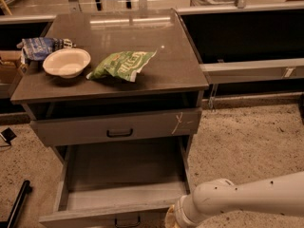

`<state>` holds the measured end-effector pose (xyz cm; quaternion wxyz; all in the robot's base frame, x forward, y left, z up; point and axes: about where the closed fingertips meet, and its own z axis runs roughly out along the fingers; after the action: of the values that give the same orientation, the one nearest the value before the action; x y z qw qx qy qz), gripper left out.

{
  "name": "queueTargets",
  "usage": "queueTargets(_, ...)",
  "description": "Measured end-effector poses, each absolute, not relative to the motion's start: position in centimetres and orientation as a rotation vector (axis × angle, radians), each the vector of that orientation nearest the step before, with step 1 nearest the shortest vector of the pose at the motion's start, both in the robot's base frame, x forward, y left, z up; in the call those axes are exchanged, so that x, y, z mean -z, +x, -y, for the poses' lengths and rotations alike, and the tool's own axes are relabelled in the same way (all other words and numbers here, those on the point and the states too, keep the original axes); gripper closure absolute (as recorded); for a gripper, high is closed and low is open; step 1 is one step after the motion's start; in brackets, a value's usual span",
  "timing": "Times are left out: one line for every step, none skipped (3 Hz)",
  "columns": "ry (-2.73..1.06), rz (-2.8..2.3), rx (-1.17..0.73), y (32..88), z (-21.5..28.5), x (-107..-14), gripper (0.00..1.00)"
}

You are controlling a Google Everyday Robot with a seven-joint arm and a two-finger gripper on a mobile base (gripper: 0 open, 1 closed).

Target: Close middle drawer

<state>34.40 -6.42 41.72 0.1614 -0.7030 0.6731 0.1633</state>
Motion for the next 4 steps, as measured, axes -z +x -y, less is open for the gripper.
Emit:
queueTargets(-1.991, -1.905, -0.45, 34.78, 6.15, -41.18, 0.85)
queueTargets(-1.987, -1.902, -0.446, 34.9, 6.08, -41.2, 0.62)
queueTargets(-1.987, -1.902, -0.446, 34.9, 6.08, -41.19, 0.39)
queueTargets(-1.987, -1.902, -0.446, 34.9, 6.08, -41.19, 0.15)
